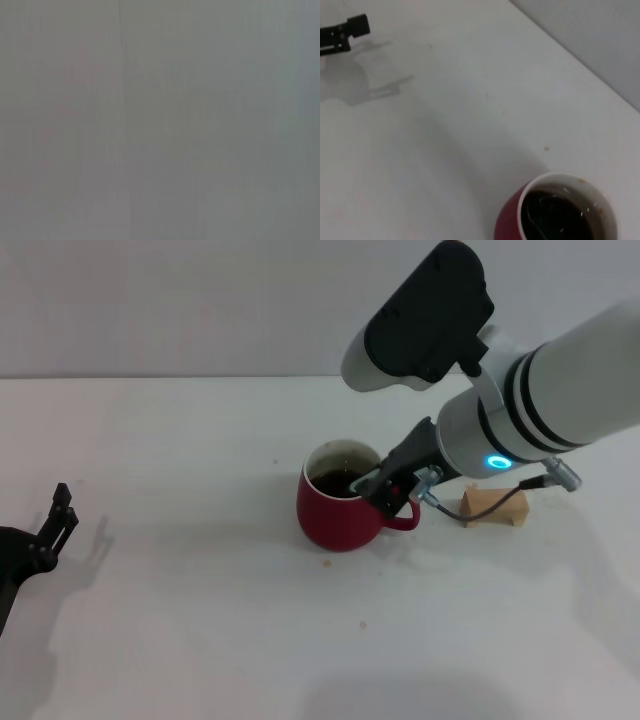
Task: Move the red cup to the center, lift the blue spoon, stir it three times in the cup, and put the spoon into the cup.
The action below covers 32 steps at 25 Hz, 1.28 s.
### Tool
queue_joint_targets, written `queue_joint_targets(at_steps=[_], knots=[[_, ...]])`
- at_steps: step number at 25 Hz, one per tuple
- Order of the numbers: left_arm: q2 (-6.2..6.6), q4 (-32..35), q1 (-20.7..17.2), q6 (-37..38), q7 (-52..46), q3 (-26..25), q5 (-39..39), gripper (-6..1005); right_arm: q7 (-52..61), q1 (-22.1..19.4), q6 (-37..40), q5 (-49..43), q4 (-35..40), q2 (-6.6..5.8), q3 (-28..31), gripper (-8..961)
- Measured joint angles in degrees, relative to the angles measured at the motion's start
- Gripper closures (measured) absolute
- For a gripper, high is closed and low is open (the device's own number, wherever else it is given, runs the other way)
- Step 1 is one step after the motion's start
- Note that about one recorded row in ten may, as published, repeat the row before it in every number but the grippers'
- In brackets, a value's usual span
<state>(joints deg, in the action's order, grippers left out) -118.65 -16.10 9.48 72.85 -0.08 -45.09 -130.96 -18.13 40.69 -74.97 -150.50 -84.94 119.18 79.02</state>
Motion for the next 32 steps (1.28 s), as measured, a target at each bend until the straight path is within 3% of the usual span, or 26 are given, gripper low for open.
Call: queue_joint_targets(at_steps=[10,24,27,28,29,32], knots=[[0.00,0.02,0.24,0.02,-0.06,0.00,0.00,142,0.12,1.55,4.67,0.10,4.04,-0.08,1.69,801],[0.00,0.02,0.23,-0.05,-0.07,0.00,0.00,140,0.11,0.14,5.46,-0.41,1.01,-0.08,1.65,678],[0.00,0.02,0.04,0.01,-0.13,0.00,-0.01,140,0.13,-2.62,10.34,-3.45,-2.13,-0.09,1.90,589],[0.01,0.02,0.00,0.03,-0.17,0.00,0.02,140,0.12,-6.16,16.54,-6.79,-4.94,-0.07,1.39,560],[0.01,0.02,0.00,0.03,-0.17,0.00,0.02,140,0.12,-6.16,16.54,-6.79,-4.94,-0.07,1.39,560],[0.01,0.12,-0.05,0.07,-0.37,0.00,0.11,140,-0.21,-14.18,31.08,-11.70,-8.66,-0.12,-1.15,561]])
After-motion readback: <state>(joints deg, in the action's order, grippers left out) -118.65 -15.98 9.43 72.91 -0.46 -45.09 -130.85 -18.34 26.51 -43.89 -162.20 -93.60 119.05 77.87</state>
